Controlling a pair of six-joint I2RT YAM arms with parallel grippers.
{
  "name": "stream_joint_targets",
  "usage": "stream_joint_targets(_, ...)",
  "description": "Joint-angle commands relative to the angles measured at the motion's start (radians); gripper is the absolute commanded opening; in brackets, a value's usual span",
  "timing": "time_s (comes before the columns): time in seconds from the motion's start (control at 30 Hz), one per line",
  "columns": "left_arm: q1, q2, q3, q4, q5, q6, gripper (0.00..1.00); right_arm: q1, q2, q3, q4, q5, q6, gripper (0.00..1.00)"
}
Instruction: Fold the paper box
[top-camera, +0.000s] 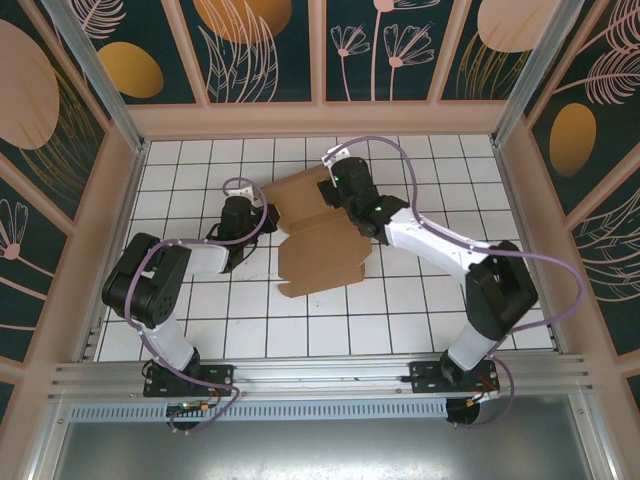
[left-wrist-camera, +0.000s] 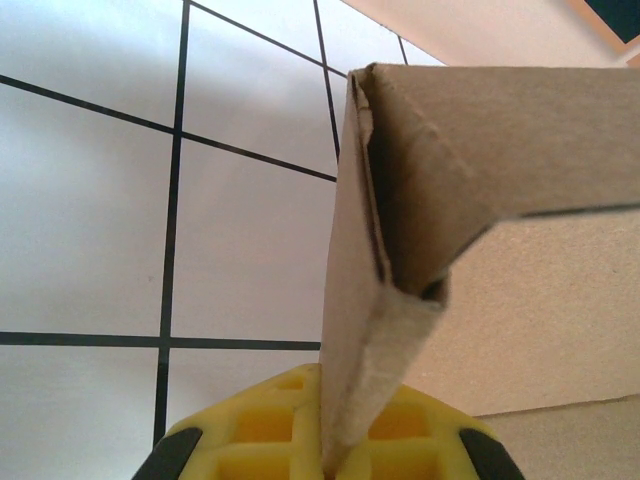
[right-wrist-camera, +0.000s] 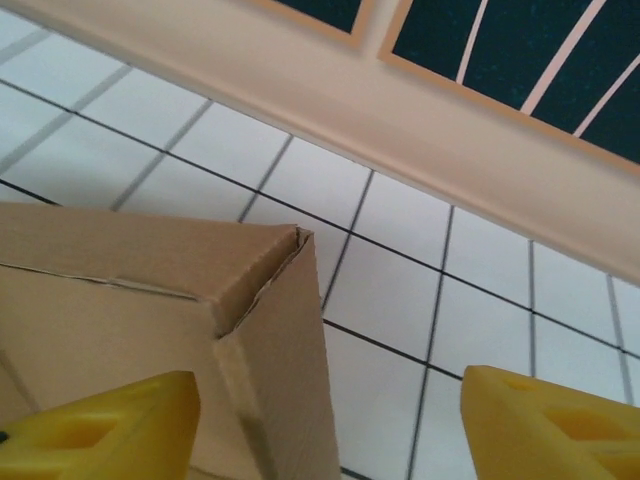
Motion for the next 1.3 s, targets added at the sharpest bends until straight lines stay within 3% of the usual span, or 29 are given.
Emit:
stream_joint_targets(0.0,-0.006,0.009,0.027,0.014,0.018,-0.012,0.0,0.008,0.061,0.072,-0.032,0.158,-0.044,0.63)
stream_joint_targets(0.27,-0.007,0.012,0.029,0.008,0.011,-0.007,0.0,0.025,0.156,0.133,-0.049,0.277,-0.091,0.38)
stream_joint_targets(0.43,-0.006,0.021,0.036,0.008,0.017,-0.011,0.0,0.045,0.182,0.159,-0.057,0.34,-0.092,0.03)
stream_joint_targets(0.6,-0.006,0.028,0.039,0.008,0.022,-0.017,0.0,0.058,0.203,0.18,-0.078,0.368,-0.061,0.0)
stream_joint_targets(0.7,-0.006,0.027,0.037,0.008,0.02,-0.017,0.0,0.06,0.205,0.185,-0.083,0.367,-0.048,0.29)
stream_joint_targets(0.87,-0.006,0.028,0.038,0.007,0.02,-0.019,0.0,0.058,0.192,0.18,-0.087,0.332,-0.028,0.32)
stream_joint_targets(1.03,-0.006,0.026,0.048,-0.03,0.005,-0.025,0.0,0.055,0.085,0.101,-0.038,0.105,-0.001,0.77)
stream_joint_targets(1.1,-0.006,0.021,0.067,-0.071,0.008,-0.026,0.0,0.052,0.03,0.063,-0.022,0.022,-0.001,0.9)
stream_joint_targets(1.27,-0.006,-0.003,0.116,-0.185,0.0,-0.025,0.0,0.015,-0.12,-0.036,0.02,-0.133,0.05,0.94)
